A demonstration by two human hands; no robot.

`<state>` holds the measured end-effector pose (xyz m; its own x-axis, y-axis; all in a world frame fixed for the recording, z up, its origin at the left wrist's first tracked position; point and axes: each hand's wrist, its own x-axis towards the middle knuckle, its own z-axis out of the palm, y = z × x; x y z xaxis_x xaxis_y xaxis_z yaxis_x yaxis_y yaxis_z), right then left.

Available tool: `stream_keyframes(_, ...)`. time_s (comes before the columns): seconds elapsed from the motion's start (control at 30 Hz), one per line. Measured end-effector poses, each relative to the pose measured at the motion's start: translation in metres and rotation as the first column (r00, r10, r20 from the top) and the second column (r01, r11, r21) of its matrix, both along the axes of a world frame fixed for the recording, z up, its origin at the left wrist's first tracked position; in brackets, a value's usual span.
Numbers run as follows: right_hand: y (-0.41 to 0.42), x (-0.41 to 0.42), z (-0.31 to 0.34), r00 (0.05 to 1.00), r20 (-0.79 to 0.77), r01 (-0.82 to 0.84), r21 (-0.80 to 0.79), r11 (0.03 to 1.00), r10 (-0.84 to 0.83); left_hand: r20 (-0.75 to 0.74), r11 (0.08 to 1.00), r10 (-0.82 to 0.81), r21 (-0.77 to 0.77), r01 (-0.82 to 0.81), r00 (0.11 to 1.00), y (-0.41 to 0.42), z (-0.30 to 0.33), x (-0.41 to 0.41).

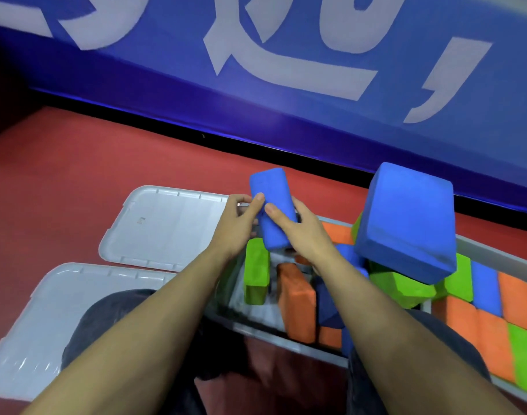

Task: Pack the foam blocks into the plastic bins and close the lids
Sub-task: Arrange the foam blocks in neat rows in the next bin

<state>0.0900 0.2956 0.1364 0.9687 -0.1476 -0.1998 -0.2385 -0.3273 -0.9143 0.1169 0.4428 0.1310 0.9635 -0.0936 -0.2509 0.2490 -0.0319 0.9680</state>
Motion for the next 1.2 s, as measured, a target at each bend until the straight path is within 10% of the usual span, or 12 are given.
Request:
stream_keyframes(0.37, -0.01, 0.012, -0.014, 0.972, 0.014, 0.233, -0.022, 0.972, -0.233, 0.009, 0.962, -0.271, -0.032, 0.271, 0.963, 0.003, -0.019, 0.003)
stream_keyframes(0.63, -0.02, 0.033, -0.023, 0.956, -0.005, 0.294, -0.029, 0.955, -0.294, -0.262, 0.827, -0.057, 0.529, 0.192, 0.963, 0.017, -0.104, 0.029)
stream_keyframes(1.2, -0.024, 0.046, -0.07, 0.941, -0.007, 0.326, 0.292, 0.899, -0.339, -0.483, 0.651, 0.01, 0.668, 0.361, 0.875, -0.025, -0.205, 0.03)
